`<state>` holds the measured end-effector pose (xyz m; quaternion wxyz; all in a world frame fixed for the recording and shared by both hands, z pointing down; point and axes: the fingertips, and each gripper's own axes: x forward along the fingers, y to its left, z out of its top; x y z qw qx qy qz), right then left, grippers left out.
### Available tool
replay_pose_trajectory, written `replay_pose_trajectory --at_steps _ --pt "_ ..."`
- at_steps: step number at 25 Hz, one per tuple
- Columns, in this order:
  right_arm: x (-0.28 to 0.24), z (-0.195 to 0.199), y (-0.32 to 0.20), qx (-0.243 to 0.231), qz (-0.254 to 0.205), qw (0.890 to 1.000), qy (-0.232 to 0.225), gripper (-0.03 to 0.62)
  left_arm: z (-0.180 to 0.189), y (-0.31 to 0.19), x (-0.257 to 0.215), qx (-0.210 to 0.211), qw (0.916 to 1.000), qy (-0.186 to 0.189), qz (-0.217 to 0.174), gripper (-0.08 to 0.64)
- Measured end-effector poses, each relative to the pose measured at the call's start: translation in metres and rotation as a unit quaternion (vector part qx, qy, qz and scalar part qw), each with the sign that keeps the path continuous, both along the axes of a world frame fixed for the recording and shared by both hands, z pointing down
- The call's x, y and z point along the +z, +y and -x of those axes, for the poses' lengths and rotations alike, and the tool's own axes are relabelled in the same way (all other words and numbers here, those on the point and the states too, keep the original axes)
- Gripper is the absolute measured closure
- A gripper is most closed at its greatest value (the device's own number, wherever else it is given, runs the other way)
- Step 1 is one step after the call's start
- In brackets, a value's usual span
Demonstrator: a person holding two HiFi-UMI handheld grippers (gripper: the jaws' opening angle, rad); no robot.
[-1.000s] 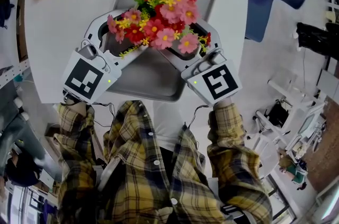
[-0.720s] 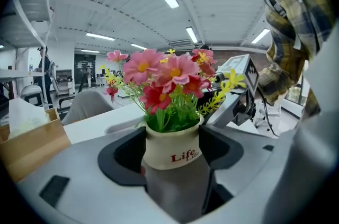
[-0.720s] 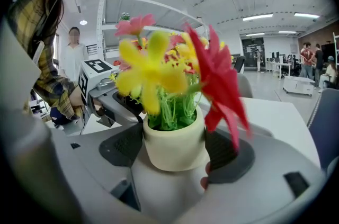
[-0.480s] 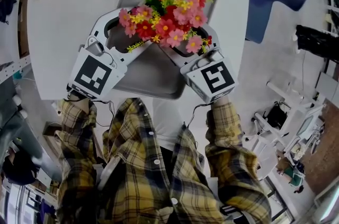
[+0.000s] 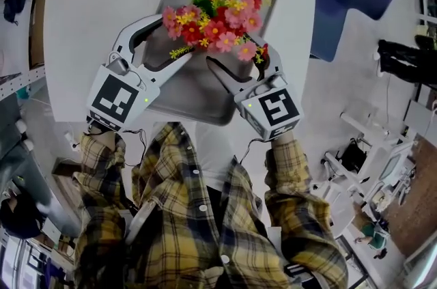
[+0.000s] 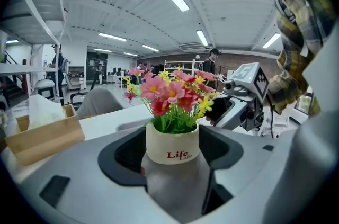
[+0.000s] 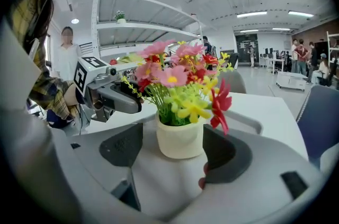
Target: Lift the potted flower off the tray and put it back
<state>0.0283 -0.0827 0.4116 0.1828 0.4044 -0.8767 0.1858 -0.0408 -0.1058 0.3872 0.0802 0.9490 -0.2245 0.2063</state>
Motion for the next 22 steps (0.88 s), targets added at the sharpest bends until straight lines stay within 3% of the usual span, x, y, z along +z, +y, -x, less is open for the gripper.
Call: replay_pose_trajectory --at_steps 6,12,22 --pt "-0.036 0.004 0.018 -0.002 0.004 1.000 -0.009 0.244 0.010 0.010 -0.041 -0.037 0.9987 0.034 0.007 0.239" --pt "-0.073 0.002 0.015 0.006 -0.005 1.000 -0.008 0.245 0.017 0.010 -0.090 -0.067 0.9962 0.054 -0.010 0.239" --pt "-0.076 -0.009 0.027 0.008 0.047 0.998 0.029 0.245 0.011 0.018 -0.154 -0.076 0.9933 0.070 -0.052 0.241"
